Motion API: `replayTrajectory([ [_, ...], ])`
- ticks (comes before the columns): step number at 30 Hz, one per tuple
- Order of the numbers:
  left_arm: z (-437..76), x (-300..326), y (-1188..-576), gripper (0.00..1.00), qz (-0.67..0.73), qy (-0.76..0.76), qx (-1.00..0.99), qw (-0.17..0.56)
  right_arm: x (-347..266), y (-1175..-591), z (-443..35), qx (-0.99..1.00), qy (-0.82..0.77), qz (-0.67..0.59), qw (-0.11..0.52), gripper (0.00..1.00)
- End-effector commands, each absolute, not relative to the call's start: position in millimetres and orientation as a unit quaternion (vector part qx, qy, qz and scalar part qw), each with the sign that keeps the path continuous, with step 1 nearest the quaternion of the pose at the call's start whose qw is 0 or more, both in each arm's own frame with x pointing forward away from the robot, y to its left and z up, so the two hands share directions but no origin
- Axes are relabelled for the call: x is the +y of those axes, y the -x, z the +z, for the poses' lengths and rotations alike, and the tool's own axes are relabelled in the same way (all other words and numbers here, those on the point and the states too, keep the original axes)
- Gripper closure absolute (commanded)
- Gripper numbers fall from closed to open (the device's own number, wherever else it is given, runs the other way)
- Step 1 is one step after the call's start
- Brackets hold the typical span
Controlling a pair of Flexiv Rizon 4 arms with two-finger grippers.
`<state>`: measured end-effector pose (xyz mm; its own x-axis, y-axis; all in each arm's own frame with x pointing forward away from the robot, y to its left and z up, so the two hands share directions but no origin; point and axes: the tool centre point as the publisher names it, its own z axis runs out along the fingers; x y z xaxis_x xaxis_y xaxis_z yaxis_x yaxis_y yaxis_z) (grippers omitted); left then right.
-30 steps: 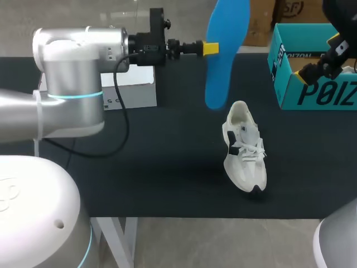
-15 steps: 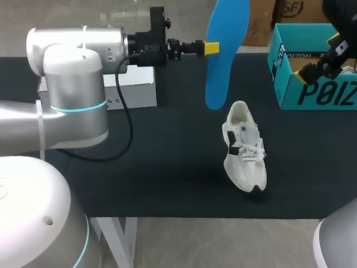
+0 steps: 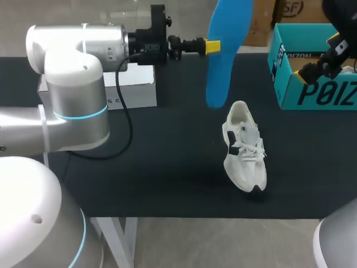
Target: Take the shoe out of the shoebox, open the shoe tongue, remove and reinsert the insole, then place the shoe into the shoebox
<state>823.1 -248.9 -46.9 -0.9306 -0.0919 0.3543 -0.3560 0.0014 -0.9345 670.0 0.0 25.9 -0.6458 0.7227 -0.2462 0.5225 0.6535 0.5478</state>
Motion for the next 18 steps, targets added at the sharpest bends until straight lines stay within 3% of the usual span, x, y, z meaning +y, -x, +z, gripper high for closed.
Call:
replayTrajectory([
  [1,-41.7,-245.0,-825.9,1.00,0.685,-0.087,-0.723,0.008,0.6,-671.7,26.9,0.881,-0.354,0.218,0.226,0.00],
  [7,-50.1,-248.5,-819.5,1.00,0.689,-0.024,-0.724,0.009,0.6,-671.7,26.9,0.881,-0.354,0.218,0.226,0.00],
  [9,-59.3,-247.1,-823.7,1.00,0.679,-0.088,-0.728,0.041,0.6,-671.7,26.9,0.881,-0.354,0.218,0.226,0.00],
  [18,-59.3,-247.1,-823.7,1.00,0.679,-0.088,-0.728,0.041,0.6,-671.7,26.9,0.881,-0.354,0.218,0.226,0.00],
])
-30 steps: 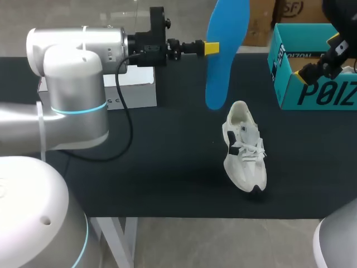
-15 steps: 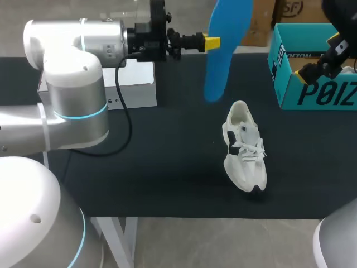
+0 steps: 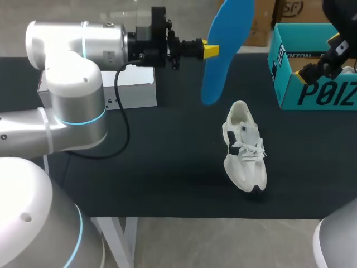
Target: Take the shoe out of the shoebox, open the shoe tongue, remove and reinsert the insole, then place the shoe into the shoebox
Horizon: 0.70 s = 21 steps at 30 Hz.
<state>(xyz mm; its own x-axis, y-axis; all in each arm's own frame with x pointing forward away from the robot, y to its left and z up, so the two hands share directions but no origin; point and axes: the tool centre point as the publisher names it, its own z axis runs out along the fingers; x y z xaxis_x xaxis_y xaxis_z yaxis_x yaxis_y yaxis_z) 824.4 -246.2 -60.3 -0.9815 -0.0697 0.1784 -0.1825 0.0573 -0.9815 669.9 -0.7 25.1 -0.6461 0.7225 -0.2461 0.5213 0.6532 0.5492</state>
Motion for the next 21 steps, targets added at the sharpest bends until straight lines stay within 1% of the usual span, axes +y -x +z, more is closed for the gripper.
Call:
replayTrajectory([
  [1,-59.3,-247.1,-823.7,1.00,0.679,-0.088,-0.728,0.041,0.6,-671.7,26.9,0.881,-0.354,0.218,0.226,0.00],
  [17,-59.3,-247.1,-823.7,1.00,0.679,-0.088,-0.728,0.041,0.6,-671.7,26.9,0.881,-0.354,0.218,0.226,0.00],
  [21,-41.6,-245.6,-817.1,1.00,0.676,0.045,-0.729,-0.097,0.6,-671.7,26.9,0.881,-0.354,0.218,0.226,0.00],
])
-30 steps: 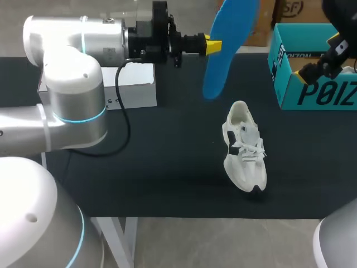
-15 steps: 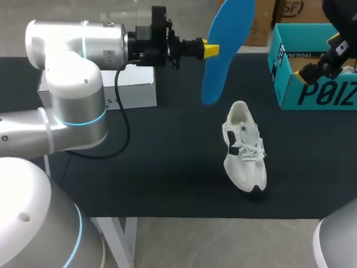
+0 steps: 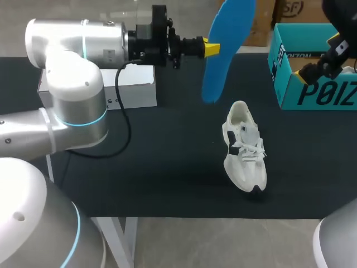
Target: Take the shoe out of the shoebox, open the shoe tongue, remove and reinsert the insole, then place the shoe into the shoebox
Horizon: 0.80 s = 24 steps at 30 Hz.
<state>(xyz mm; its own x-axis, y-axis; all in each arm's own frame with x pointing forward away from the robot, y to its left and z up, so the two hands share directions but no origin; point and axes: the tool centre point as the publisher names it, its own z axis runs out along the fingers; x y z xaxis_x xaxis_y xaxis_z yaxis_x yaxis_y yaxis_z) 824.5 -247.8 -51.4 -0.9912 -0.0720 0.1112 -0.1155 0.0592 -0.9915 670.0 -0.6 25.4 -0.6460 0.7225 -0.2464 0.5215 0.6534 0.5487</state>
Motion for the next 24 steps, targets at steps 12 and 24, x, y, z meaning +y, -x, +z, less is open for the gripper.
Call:
replayTrajectory([
  [12,-65.5,-250.5,-785.4,1.00,0.660,0.240,-0.691,-0.171,0.6,-671.7,26.9,0.881,-0.354,0.218,0.226,0.00],
  [24,-69.1,-247.2,-784.7,1.00,0.656,0.235,-0.698,-0.168,0.6,-671.7,26.9,0.881,-0.354,0.218,0.226,0.00],
])
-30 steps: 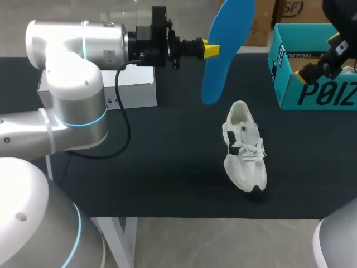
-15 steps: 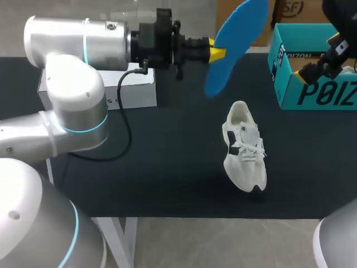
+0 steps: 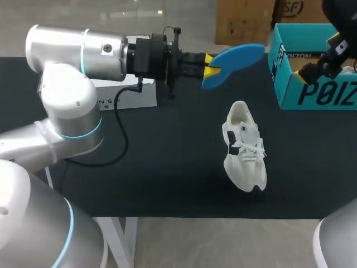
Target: Take the shoe out of the shoebox, open the shoe tongue, remove and reinsert the insole, then place the shoe into the shoebox
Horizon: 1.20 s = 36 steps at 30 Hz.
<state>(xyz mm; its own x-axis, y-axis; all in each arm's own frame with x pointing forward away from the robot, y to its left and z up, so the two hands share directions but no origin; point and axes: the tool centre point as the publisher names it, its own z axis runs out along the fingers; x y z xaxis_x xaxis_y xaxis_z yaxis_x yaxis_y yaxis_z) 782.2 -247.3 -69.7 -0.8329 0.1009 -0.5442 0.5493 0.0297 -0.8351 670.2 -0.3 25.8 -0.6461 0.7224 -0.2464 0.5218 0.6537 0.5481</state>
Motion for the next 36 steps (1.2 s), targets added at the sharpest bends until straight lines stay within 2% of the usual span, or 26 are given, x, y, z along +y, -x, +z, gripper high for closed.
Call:
replayTrajectory([
  [1,-69.1,-247.2,-784.7,1.00,-0.656,-0.235,0.698,0.168,0.6,-671.7,26.9,0.881,-0.354,0.218,0.226,0.00],
  [11,-69.1,-247.2,-784.7,1.00,-0.656,-0.235,0.698,0.168,0.6,-671.7,26.9,0.881,-0.354,0.218,0.226,0.00],
  [22,-27.1,-252.4,-776.8,1.00,-0.465,-0.473,0.636,0.394,0.6,-671.7,26.9,0.881,-0.354,0.218,0.226,0.00],
  [24,-24.4,-254.0,-773.6,1.00,-0.453,-0.495,0.619,0.408,0.6,-671.7,26.9,0.881,-0.354,0.218,0.226,0.00],
  [26,-22.9,-256.0,-773.1,1.00,-0.444,-0.517,0.617,0.393,0.6,-671.7,26.9,0.881,-0.354,0.218,0.226,0.00],
  [27,-25.3,-257.9,-775.2,1.00,-0.450,-0.511,0.638,0.361,0.6,-671.7,26.9,0.881,-0.354,0.218,0.226,0.00],
  [36,-25.3,-257.9,-775.2,1.00,-0.450,-0.511,0.638,0.361,0.6,-671.7,26.9,0.881,-0.354,0.218,0.226,0.00],
])
